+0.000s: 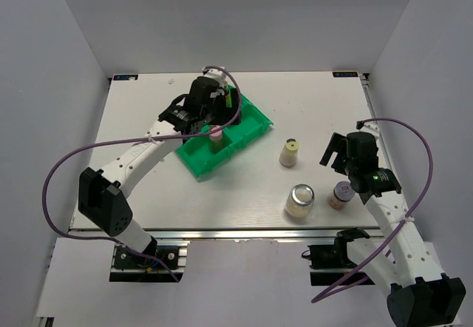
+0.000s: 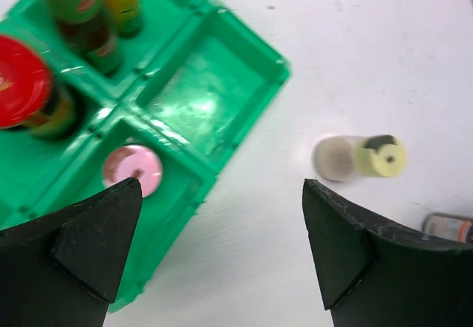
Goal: Organize the condiment bottles
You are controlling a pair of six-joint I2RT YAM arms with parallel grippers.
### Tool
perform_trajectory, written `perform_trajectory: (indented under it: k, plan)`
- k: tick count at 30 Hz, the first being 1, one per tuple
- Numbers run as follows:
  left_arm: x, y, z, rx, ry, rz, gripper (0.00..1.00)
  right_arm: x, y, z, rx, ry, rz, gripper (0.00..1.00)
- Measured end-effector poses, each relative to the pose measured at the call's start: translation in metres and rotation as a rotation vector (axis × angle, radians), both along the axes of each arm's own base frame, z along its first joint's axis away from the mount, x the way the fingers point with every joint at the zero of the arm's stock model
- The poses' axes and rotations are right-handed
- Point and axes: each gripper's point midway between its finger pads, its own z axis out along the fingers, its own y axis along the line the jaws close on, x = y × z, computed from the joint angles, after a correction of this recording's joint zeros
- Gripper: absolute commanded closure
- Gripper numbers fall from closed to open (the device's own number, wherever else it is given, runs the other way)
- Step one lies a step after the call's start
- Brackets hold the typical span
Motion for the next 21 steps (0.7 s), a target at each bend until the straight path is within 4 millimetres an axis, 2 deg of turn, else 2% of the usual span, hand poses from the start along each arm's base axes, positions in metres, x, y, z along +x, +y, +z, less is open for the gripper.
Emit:
perform_trajectory:
  k: [3,5,10,13,18,21]
  plan:
    - [-0.007,-0.03,0.008,-0.011,-0.023,-0.084,0.02,0.0,0.0,0.0,0.0,-0.001,0.0,0.11]
    - [-0.013,-0.054,0.006,-0.005,-0.027,-0.147,0.02,0.001,0.0,0.001,0.001,-0.005,0.0,0.11]
    - [-0.034,-0.115,-0.016,0.026,-0.002,-0.314,0.02,0.002,0.0,0.002,0.002,-0.011,-0.001,0.11]
    - [-0.042,-0.145,-0.033,0.038,0.016,-0.402,0.02,0.003,0.0,0.003,0.003,-0.015,-0.001,0.11]
    - [-0.045,-0.18,-0.054,0.055,0.035,-0.502,0.02,0.003,0.0,0.002,0.003,-0.014,-0.001,0.11]
    - [-0.045,-0.194,-0.065,0.068,0.04,-0.539,0.02,0.002,0.0,0.001,0.003,-0.013,-0.002,0.11]
